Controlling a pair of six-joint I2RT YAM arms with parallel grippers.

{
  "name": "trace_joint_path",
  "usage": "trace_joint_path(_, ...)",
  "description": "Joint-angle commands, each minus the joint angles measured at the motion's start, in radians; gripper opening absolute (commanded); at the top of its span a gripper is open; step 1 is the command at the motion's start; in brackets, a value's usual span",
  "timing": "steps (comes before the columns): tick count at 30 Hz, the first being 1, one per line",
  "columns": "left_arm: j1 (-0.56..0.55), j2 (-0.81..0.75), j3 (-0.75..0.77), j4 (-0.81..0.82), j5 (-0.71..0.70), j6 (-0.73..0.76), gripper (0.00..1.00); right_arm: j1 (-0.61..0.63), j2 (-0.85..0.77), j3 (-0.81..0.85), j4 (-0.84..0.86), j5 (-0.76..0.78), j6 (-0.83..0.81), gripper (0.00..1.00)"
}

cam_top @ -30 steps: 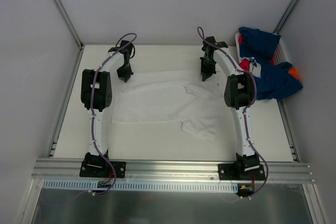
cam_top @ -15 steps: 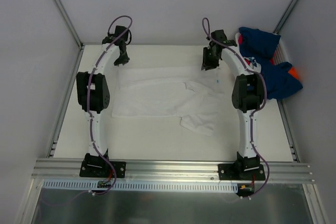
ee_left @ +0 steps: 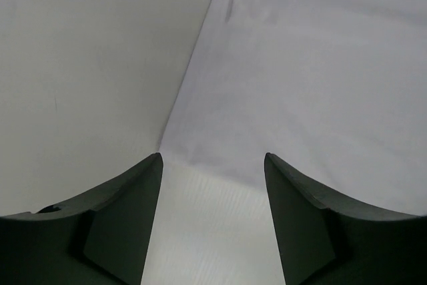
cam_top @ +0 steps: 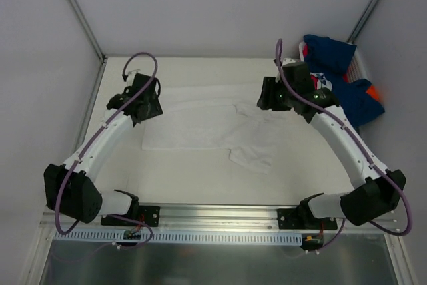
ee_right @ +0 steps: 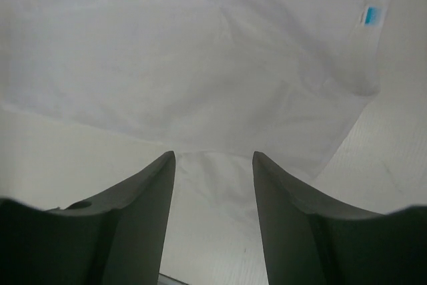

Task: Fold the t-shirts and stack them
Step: Fold the flattened tshirt in 1/3 of the way, then grap the side of the flattened tshirt closest away from the robot with both arms

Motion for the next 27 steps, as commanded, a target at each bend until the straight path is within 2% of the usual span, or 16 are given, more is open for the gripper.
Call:
trace_joint_path(1, -0.036, -0.002, -0.185, -0.036, -0.008, -0.088, 0.63, 0.079, -0.032, -0.233, -0.022, 0.124, 0.090, 0.55)
trace_joint_path(3, -0.037, -0.033, -0.231, -0.033, -0.007, -0.100, 0.64, 0.133, -0.095, -0.359, 0.007, 0.142, 0.150, 0.55)
trace_joint_path(6, -0.037, -0.045, -0.308, -0.035, -0.036, -0.116, 0.65, 0.168, -0.146, -0.464, 0.042, 0.157, 0.219, 0.57)
trace_joint_path(10, -0.039, 0.016, -0.346, -0.036, -0.031, -0.157, 0.65, 0.196, -0.215, -0.617, 0.067, 0.176, 0.282, 0.60)
trace_joint_path(17, -0.039, 0.114, -0.374, -0.016, -0.076, -0.185, 0.64, 0.237, -0.264, -0.725, 0.076, 0.214, 0.339, 0.61)
trace_joint_path(27, -0.036, 0.263, -0.294, 0.037, -0.097, -0.134, 0.61, 0.262, -0.212, -0.766, 0.133, 0.204, 0.374, 0.61)
